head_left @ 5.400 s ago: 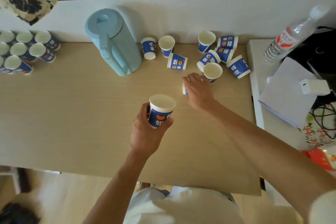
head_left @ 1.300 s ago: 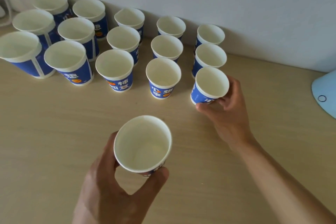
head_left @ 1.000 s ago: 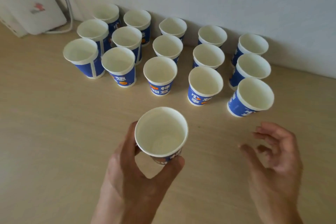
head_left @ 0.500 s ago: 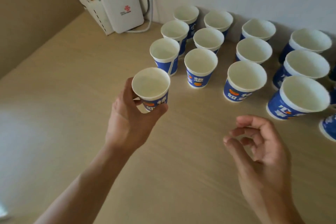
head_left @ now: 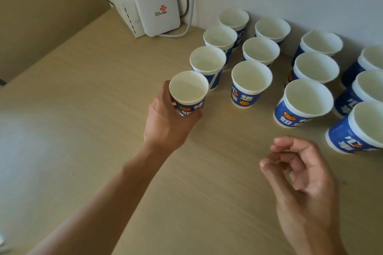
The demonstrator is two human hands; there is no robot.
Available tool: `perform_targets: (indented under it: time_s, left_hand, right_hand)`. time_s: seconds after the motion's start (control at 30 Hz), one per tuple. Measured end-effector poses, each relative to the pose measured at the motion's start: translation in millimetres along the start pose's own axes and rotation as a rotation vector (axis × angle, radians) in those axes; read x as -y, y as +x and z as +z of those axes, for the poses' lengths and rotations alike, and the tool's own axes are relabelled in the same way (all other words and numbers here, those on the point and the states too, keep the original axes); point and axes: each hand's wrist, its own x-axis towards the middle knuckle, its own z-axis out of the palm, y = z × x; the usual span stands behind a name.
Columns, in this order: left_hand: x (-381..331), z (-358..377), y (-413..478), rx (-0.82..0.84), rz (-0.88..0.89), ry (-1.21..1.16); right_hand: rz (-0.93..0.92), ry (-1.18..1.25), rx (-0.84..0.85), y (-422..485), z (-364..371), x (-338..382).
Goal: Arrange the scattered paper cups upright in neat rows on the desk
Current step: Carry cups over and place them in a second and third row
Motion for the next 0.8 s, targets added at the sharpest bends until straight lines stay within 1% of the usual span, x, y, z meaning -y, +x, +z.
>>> perform_targets:
  time_s: [0.37, 0.67, 0.8]
  left_hand:
    - [1, 1, 3, -0.001, 0.002, -0.003]
    - [2, 1, 5, 0.029, 0.042, -0.006]
    - [7, -6, -3, 0.042, 0.032, 0.000]
  right_hand:
    - [0.019, -0.016, 0.011, 2, 1, 3]
    - [0.025, -0.005, -0.010, -1, -4, -1]
    - [0.038, -0.024, -0.035, -7, -10, -1]
